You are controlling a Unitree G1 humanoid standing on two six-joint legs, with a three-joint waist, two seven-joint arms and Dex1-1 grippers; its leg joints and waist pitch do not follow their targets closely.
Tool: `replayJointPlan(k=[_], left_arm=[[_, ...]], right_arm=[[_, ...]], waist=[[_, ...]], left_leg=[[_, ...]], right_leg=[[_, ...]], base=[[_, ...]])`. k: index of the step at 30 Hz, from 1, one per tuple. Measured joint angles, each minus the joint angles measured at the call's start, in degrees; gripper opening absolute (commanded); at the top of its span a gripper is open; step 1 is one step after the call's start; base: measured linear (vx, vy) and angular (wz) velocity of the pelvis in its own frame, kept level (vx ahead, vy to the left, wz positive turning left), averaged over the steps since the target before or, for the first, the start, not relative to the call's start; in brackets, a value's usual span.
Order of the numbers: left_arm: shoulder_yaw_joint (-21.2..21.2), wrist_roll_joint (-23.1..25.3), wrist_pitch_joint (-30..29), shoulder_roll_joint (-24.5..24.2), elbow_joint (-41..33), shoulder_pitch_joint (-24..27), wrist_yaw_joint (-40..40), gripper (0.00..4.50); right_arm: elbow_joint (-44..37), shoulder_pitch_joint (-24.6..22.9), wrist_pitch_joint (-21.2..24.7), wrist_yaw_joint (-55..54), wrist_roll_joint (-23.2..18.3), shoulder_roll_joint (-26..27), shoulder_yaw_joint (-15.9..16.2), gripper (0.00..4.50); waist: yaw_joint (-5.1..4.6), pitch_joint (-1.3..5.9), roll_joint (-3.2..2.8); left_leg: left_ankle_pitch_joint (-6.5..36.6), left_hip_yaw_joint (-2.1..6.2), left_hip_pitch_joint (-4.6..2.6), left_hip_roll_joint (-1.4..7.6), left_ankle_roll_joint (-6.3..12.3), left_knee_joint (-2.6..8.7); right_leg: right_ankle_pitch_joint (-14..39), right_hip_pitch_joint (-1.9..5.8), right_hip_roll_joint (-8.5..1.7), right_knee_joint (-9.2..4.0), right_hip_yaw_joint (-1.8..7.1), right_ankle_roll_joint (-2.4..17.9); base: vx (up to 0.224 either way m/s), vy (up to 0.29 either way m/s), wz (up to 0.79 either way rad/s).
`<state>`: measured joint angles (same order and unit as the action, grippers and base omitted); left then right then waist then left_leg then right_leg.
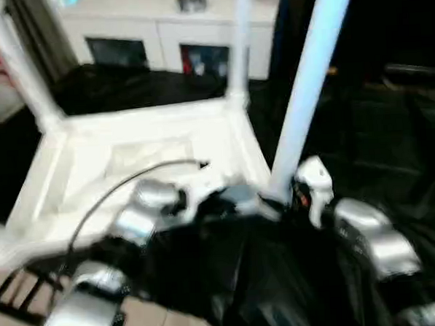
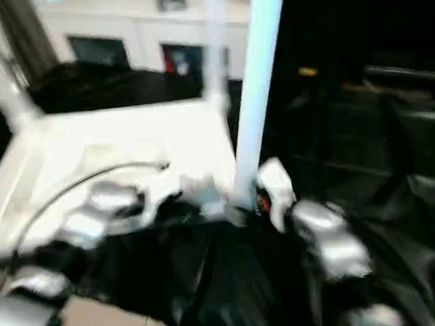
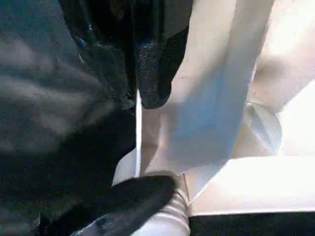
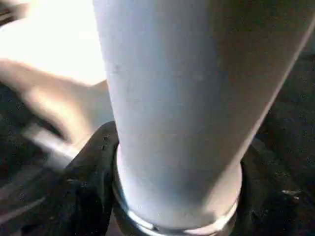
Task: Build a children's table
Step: Rotate leg to tighten
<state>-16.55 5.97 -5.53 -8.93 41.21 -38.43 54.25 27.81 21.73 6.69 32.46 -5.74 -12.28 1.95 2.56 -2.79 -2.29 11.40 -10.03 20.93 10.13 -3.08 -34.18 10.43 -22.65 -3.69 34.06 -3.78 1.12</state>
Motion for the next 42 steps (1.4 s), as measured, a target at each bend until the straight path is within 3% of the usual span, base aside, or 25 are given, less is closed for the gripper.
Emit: replayJointPlan(k=[4, 9, 11, 16, 21, 31, 32, 42], left_arm=[[0.4, 0.6, -3.3, 5.2, 2.9, -2.3, -9.2, 0.0], [0.5, 0.6, -3.6, 6.4, 3.1, -2.4, -11.2, 0.0], [0.5, 0.6, -3.4, 6.4, 3.1, -2.5, -11.2, 0.0], [0.3, 1.2, -1.9, 5.6, 3.1, -2.5, -10.1, 0.0], [-0.2, 0.4, 0.3, 2.9, 2.9, -2.2, -5.4, 0.0], [-1.0, -2.2, 3.3, -3.6, -1.2, 0.5, 8.6, 0.0], [-1.3, -2.4, 3.5, -4.4, -1.6, 0.7, 10.2, 0.0], [-2.7, -3.9, 3.4, -7.7, -4.2, 1.9, 19.4, 0.0]], right_arm=[[5.5, 4.1, -0.6, -14.0, 1.6, 4.6, -3.0, 2.74], [7.0, 4.9, -2.5, -17.4, 2.4, 5.8, -3.6, 2.74], [7.2, 4.9, -3.0, -16.9, 2.1, 6.0, -4.2, 3.44], [7.2, 4.7, -3.0, -11.5, -0.5, 5.4, -5.5, 3.72], [4.6, 2.8, -3.3, -3.0, 0.0, 0.3, -1.2, 3.85], [-2.7, -1.9, -1.6, 18.5, -3.7, -8.3, 2.0, 3.85], [-3.6, -2.2, -1.2, 20.4, -4.0, -9.0, 2.9, 3.59], [-8.3, -4.0, 0.0, 29.2, -4.5, -12.3, 6.5, 2.84]], waist=[[-0.4, 0.01, 0.0], [-0.29, 0.11, -0.15], [-0.25, 0.11, -0.16], [-0.25, 0.09, -0.17], [-0.35, 0.06, -0.16], [0.51, 0.04, -0.13], [0.73, 0.04, -0.13], [1.47, 0.02, -0.09]], left_leg=[[0.0, -0.01, 0.04, -0.09, 0.01, -0.01], [0.0, 0.0, 0.08, -0.1, 0.03, 0.0], [0.0, 0.0, 0.08, -0.09, 0.03, 0.0], [0.0, 0.0, 0.13, -0.08, 0.04, 0.01], [0.0, 0.0, 0.16, -0.02, 0.05, 0.08], [-0.2, 0.0, 0.29, 0.06, 0.37, 0.09], [-0.2, 0.0, 0.27, 0.06, 0.36, 0.09], [-0.2, -0.13, 0.27, 0.06, 0.31, 0.07]], right_leg=[[0.0, 0.01, -0.11, 0.0, 0.0, 0.0], [-0.2, 0.03, -0.13, 0.04, -0.01, 0.3], [-0.2, 0.03, -0.13, 0.05, -0.02, 0.3], [-0.2, -0.03, -0.13, 0.05, -0.04, 0.3], [-0.2, -0.13, -0.09, 0.09, -0.12, 0.3], [-0.2, -0.23, -0.05, 0.0, -0.15, 0.2], [-0.2, -0.23, -0.04, 0.01, -0.15, 0.2], [-0.2, -0.19, -0.11, 0.01, -0.11, 0.2]], base=[[0.0, 0.0, 0.0], [0.0, 0.0, 0.0], [0.0, 0.0, 0.0], [0.0, 0.0, 0.0], [0.0, 0.0, 0.0], [0.0, 0.0, 0.0], [0.0, 0.0, 0.0], [0.0, 0.0, 0.0]])
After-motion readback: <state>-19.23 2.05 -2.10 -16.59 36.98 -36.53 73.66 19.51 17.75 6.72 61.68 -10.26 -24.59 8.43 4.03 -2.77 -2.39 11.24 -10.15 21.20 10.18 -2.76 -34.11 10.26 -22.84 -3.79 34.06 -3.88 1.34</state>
